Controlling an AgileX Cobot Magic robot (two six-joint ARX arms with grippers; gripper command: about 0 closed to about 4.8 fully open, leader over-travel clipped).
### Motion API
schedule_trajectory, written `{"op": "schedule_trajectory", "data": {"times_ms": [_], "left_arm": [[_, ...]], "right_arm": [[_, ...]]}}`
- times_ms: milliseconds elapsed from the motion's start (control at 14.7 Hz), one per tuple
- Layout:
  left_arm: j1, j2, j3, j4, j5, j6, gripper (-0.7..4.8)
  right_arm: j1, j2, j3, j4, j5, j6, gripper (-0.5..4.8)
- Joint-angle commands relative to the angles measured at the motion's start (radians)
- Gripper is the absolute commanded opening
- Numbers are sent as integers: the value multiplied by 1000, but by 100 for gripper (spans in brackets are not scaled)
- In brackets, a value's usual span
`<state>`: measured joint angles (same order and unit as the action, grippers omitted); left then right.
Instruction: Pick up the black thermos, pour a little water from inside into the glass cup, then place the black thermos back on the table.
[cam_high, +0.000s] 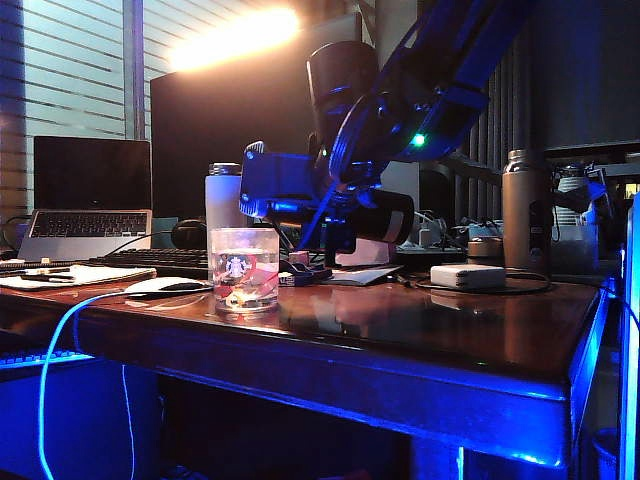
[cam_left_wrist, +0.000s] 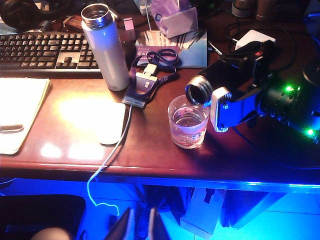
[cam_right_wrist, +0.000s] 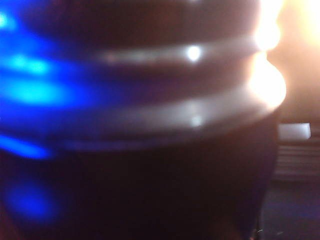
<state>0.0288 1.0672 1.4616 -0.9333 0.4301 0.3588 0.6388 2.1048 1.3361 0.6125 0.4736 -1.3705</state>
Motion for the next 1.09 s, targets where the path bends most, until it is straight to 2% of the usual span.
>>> {"op": "schedule_trajectory", "data": {"times_ms": [68,408,748,1088], "left_arm": [[0,-3,4,5,4,-4,57],[0,-3,4,5,4,-4,57],[0,-3,4,5,4,-4,57],[0,-3,4,5,4,-4,57]], "right_arm": [[1,-9,8,126,-5,-51,85],[-3,-9,8,127,-7,-154,85],[-3,-9,8,134,-46,-209,84],[-5,-9,51,123,-30,-236,85]]}}
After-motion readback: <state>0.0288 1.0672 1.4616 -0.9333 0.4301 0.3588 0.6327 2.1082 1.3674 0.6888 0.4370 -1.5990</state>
